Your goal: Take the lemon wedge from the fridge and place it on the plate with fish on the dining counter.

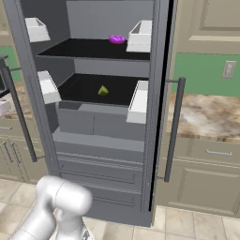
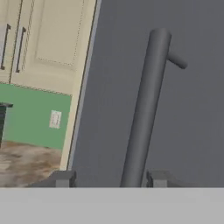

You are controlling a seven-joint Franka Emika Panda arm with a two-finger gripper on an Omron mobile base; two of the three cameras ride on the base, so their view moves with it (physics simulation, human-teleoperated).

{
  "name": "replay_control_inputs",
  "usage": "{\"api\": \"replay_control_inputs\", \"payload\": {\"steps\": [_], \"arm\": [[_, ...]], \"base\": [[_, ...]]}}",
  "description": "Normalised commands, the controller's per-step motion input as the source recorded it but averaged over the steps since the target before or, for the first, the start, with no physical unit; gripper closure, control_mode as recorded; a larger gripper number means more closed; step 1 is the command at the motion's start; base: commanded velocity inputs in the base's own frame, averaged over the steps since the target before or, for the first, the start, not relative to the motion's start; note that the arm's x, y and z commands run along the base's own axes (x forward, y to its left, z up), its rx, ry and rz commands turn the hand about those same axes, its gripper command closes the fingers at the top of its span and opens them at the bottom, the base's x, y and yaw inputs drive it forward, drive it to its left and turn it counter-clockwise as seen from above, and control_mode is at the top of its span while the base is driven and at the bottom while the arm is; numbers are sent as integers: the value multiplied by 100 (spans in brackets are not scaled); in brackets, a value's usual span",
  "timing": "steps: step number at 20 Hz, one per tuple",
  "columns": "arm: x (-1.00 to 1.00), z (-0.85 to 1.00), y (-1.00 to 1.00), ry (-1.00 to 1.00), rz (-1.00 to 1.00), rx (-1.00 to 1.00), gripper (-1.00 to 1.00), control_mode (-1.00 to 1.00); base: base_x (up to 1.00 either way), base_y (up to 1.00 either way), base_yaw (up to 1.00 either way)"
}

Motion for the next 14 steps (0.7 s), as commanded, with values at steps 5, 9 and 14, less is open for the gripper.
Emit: {"api": "replay_control_inputs", "payload": {"steps": [5,9,14], "arm": [[-100,5,67,4,-8,0,-100,-100],[-100,10,-90,-4,-13,43,-100,-100],[-47,7,-100,0,-2,56,-100,-100]], "base": [[0,0,0],[0,0,0],[0,0,0]]}}
